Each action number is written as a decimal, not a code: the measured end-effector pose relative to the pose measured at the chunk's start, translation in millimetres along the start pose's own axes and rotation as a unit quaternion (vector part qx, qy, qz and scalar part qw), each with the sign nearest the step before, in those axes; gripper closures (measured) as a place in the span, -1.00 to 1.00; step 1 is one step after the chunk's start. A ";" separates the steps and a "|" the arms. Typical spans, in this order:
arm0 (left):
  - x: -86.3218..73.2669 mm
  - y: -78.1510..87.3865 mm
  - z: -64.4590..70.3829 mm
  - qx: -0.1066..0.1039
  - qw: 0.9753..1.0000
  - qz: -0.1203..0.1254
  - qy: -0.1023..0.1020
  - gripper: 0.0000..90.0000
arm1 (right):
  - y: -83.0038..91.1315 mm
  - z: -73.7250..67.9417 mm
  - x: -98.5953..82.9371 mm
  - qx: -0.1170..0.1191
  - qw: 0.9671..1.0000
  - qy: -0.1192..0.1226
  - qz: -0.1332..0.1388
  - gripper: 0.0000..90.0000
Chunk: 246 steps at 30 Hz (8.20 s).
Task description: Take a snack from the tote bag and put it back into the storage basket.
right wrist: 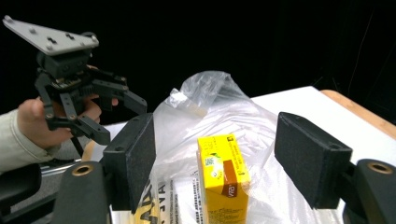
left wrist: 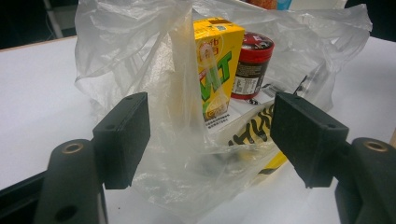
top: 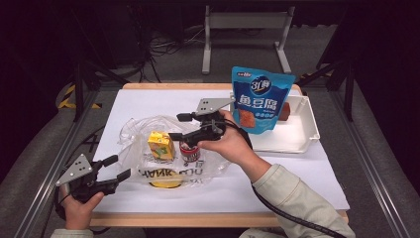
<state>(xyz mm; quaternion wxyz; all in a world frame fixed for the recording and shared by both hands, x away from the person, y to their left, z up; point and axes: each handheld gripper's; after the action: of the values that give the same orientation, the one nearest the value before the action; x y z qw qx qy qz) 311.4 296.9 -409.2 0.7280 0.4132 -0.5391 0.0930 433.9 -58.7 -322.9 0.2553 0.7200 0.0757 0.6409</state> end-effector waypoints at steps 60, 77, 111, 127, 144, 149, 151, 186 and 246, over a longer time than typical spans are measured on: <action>-3.4 2.5 -0.9 0.000 1.000 0.004 0.006 -0.35 | -90.6 17.4 -28.1 0.008 0.989 0.000 -0.147 -0.30; -3.6 2.5 -1.0 -0.001 1.000 0.004 0.007 -0.36 | -89.6 15.7 -24.2 -0.001 0.985 0.029 -0.170 0.13; -3.0 1.5 -1.4 -0.001 1.000 0.003 0.003 -0.36 | -58.9 0.9 17.0 0.026 0.992 0.048 -0.112 0.14; -1.0 -2.2 -2.3 -0.007 1.000 0.004 0.005 -0.36 | -23.8 0.3 41.1 0.040 0.993 0.062 -0.094 0.14; 0.5 -4.1 -2.3 -0.007 1.000 0.003 0.003 -0.36 | 12.7 5.1 48.0 0.035 0.993 0.064 -0.090 0.14; 0.7 -4.5 -2.5 -0.008 1.000 0.002 0.000 -0.37 | 24.1 7.0 46.5 0.029 0.993 0.067 -0.095 0.14; 0.7 -4.7 -2.5 -0.009 1.000 0.001 0.001 -0.37 | 28.5 7.4 45.8 0.028 0.993 0.066 -0.096 0.14; 1.8 -7.5 -2.5 -0.010 1.000 -0.004 -0.005 -0.37 | 106.4 33.9 21.9 -0.006 0.995 0.045 -0.087 0.14; -6.1 2.2 2.5 0.001 1.000 -0.010 0.014 -0.39 | 177.1 99.1 -45.8 -0.079 0.992 0.022 -0.100 0.14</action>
<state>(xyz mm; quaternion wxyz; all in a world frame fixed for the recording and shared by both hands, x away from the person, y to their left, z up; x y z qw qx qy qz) 305.9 298.4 -413.1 0.7360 0.4179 -0.5247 0.0916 482.9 -257.5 -285.9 0.3726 0.6717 0.1025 0.6320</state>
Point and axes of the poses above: each handheld gripper's, and its own axes: y roughly backward along the jaws, x roughly out of its top, z roughly to its right, and after that the axes turned 9 degrees about -z, right-handed
